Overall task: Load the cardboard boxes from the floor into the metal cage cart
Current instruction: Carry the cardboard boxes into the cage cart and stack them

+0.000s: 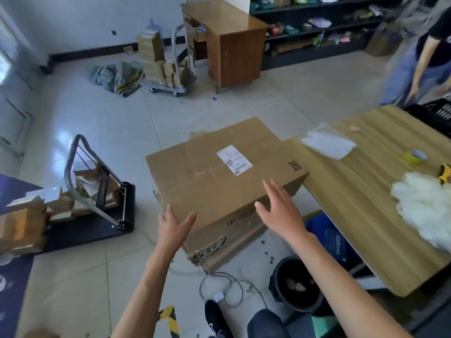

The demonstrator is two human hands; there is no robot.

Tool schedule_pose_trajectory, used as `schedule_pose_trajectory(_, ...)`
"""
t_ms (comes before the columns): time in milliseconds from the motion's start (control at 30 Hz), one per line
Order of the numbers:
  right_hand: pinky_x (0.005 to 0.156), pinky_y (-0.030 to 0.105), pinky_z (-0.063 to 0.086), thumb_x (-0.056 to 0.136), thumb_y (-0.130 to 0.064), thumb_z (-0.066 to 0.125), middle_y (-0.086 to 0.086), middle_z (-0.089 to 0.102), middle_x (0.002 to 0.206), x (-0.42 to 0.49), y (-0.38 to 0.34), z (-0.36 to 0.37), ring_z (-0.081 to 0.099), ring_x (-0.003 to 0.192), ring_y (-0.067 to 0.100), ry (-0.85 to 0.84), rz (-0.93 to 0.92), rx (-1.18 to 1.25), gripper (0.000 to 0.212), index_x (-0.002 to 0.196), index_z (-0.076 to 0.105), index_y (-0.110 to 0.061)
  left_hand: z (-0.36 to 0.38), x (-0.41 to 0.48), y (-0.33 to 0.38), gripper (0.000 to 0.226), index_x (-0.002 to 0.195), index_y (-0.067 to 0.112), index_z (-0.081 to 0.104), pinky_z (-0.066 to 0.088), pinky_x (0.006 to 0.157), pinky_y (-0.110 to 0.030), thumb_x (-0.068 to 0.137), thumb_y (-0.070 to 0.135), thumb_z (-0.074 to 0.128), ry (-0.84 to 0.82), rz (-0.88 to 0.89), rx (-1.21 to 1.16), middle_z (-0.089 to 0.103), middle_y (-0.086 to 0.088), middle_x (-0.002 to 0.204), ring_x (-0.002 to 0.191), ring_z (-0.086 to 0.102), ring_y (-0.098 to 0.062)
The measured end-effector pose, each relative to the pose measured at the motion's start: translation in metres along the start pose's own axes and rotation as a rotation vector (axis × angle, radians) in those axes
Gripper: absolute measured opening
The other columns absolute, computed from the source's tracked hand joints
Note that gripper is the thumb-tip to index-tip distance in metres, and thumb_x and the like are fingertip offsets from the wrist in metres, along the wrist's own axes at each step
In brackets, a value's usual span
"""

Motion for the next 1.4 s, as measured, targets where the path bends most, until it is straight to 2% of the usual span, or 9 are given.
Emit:
schedule_pose_trajectory(100, 0.121, 0.046, 0.016, 0.097, -0.056, 0.041, -0.012, -0.004, 0.168, 0.023, 0.007, 0.007, 0.000, 0.154, 0.015, -0.087, -0.066, -0.049, 0.075, 0.160, 0.005, -0.034, 0.013, 0.016, -0.014, 0.118, 0.158, 0.015, -0.007, 0.017, 0.121, -0.049, 0.082, 0.061, 0.069, -0.025, -0.119, -0.124, -0.004, -0.013, 0.166, 0.153, 0.005, -0.029)
schedule_pose_trajectory(200, 0.121, 0.043, 0.015, 0.097, -0.056, 0.042, -0.012, -0.002, 0.167, 0.045, 0.023, 0.011, 0.002, 0.154, 0.013, -0.119, -0.078, -0.073, 0.075, 0.160, 0.006, -0.034, 0.018, 0.030, -0.019, 0.123, 0.158, 0.013, -0.008, 0.026, 0.118, -0.050, 0.078, 0.049, 0.079, 0.062, -0.114, -0.239, 0.013, -0.015, 0.163, 0.149, 0.020, -0.031)
schedule_pose_trajectory(400, 0.120, 0.042, 0.013, 0.098, -0.055, 0.041, -0.012, 0.005, 0.167, 0.106, 0.059, 0.006, 0.005, 0.153, 0.014, -0.103, -0.121, -0.115, 0.074, 0.160, 0.008, -0.030, 0.011, 0.049, -0.033, 0.116, 0.155, 0.023, 0.015, 0.048, 0.103, -0.050, 0.068, 0.046, 0.088, 0.185, -0.121, -0.360, 0.043, -0.006, 0.150, 0.130, 0.050, -0.025)
schedule_pose_trajectory(533, 0.123, 0.048, 0.007, 0.098, -0.059, 0.038, -0.003, 0.003, 0.168, 0.150, 0.092, 0.004, 0.000, 0.154, 0.022, -0.092, -0.065, -0.215, 0.079, 0.160, 0.004, -0.025, 0.014, 0.050, -0.043, 0.086, 0.131, 0.028, 0.040, 0.058, 0.075, -0.029, 0.063, 0.040, 0.092, 0.160, -0.180, -0.499, 0.062, 0.002, 0.121, 0.104, 0.065, -0.016)
schedule_pose_trajectory(767, 0.102, 0.052, 0.043, 0.060, -0.098, 0.050, 0.006, 0.033, 0.159, 0.216, 0.164, -0.022, 0.042, 0.139, 0.031, -0.125, 0.258, -0.088, 0.127, 0.157, 0.010, -0.026, 0.022, 0.048, -0.054, 0.087, 0.134, 0.025, 0.046, 0.060, 0.071, -0.027, 0.062, 0.043, 0.092, 0.174, -0.232, -0.520, 0.064, 0.000, 0.119, 0.101, 0.067, -0.018)
schedule_pose_trajectory(900, 0.094, 0.050, 0.050, 0.052, -0.089, 0.069, 0.003, 0.058, 0.135, 0.238, 0.176, -0.021, 0.059, 0.115, 0.028, -0.215, 0.299, 0.179, 0.117, 0.144, 0.038, -0.023, 0.019, 0.049, -0.045, 0.071, 0.124, 0.031, 0.054, 0.059, 0.066, -0.024, 0.064, 0.041, 0.092, 0.212, -0.216, -0.549, 0.069, 0.002, 0.113, 0.089, 0.071, -0.007)
schedule_pose_trajectory(1100, 0.077, 0.042, 0.050, 0.052, -0.088, 0.067, -0.003, 0.061, 0.112, 0.220, 0.139, -0.046, 0.058, 0.092, 0.020, -0.150, 0.247, 0.189, 0.098, 0.124, 0.049, -0.024, -0.022, 0.020, -0.025, 0.058, 0.110, 0.042, 0.058, 0.058, 0.064, -0.021, 0.063, 0.041, 0.092, 0.287, -0.150, -0.602, 0.072, 0.015, 0.099, 0.087, 0.070, -0.006)
schedule_pose_trajectory(1300, 0.087, 0.046, 0.051, 0.062, -0.082, 0.069, -0.003, 0.059, 0.119, 0.168, 0.040, -0.022, 0.058, 0.105, 0.025, -0.173, 0.078, 0.259, 0.097, 0.134, 0.044, -0.023, -0.121, -0.078, -0.056, 0.062, 0.113, 0.054, 0.058, 0.057, 0.065, -0.017, 0.060, 0.052, 0.090, 0.503, -0.093, -0.579, 0.069, 0.023, 0.104, 0.089, 0.070, -0.002)
schedule_pose_trajectory(1400, 0.073, 0.038, 0.048, 0.066, -0.079, 0.069, -0.005, 0.059, 0.111, 0.134, -0.026, 0.003, 0.056, 0.096, 0.023, -0.208, -0.030, 0.239, 0.087, 0.128, 0.046, -0.024, -0.163, -0.153, -0.096, 0.078, 0.126, 0.047, 0.054, 0.057, 0.067, -0.016, 0.057, 0.058, 0.088, 0.653, -0.138, -0.550, 0.069, 0.024, 0.106, 0.092, 0.069, 0.000)
Point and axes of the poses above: each hand's wrist, its own x-axis towards the middle knuckle, its own z-axis out of the palm, y = z × x, the point moved 10 cm from there along x, towards the middle knuckle
